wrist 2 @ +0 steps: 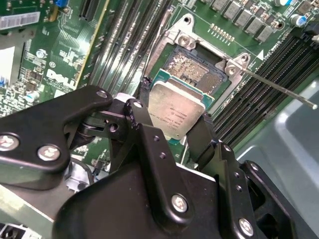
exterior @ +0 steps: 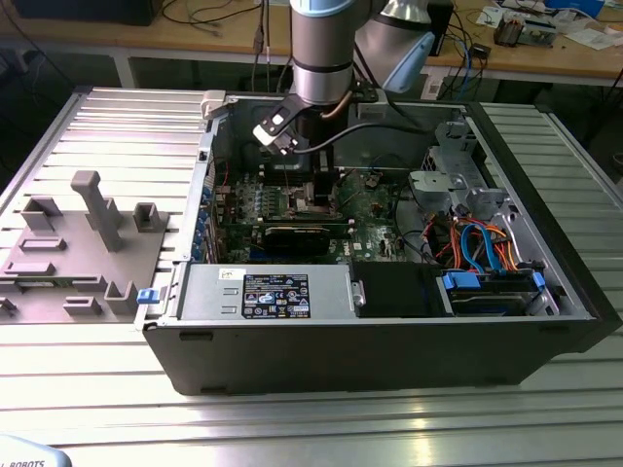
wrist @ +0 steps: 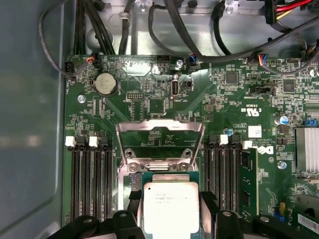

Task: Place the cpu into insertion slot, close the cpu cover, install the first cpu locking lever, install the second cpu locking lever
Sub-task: 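Place the cpu into insertion slot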

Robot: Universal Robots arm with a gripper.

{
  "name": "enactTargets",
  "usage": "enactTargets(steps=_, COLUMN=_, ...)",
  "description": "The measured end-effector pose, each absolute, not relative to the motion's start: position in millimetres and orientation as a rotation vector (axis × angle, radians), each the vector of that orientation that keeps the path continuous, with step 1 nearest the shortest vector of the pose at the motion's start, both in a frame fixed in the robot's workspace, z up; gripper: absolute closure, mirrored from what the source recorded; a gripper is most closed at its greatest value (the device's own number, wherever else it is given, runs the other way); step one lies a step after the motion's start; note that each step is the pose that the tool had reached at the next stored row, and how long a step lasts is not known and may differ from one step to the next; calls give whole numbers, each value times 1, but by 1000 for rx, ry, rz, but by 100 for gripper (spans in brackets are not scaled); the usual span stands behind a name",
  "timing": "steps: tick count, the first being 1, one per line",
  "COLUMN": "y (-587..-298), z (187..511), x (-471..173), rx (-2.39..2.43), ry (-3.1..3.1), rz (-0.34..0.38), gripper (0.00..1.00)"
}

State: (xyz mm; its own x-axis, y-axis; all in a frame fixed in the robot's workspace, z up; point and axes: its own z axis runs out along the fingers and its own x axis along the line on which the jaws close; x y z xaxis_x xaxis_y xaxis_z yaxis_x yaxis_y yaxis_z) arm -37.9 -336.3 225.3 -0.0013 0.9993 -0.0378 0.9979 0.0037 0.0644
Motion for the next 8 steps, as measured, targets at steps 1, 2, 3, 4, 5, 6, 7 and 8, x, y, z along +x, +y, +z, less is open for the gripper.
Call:
enactTargets(steps=1, y=-336, z=225, x=-39, rx=2168, ry=2173, rz=29, gripper=46)
enactTargets(steps=2, y=-336, z=224, x=-40, rx=2167, ry=2173, rz=29, gripper=46)
enactTargets(steps=3, y=-336, z=222, x=-40, rx=2167, ry=2173, rz=29, gripper=46)
enactTargets(steps=4, y=-336, z=221, x=-41, rx=2167, ry=2173, rz=29, gripper=46)
enactTargets(steps=5, y=-336, z=220, x=-41, rx=2167, ry=2173, rz=29, gripper=46)
enactTargets(steps=6, y=-336, z=219, x=-42, rx=2167, ry=2173, rz=29, gripper=46)
enactTargets(steps=7, y=-336, z=218, x=-42, rx=2167, ry=2173, rz=29, gripper=46)
enactTargets(steps=8, y=-335, z=217, x=-43, rx=2167, ry=2173, rz=29, gripper=46)
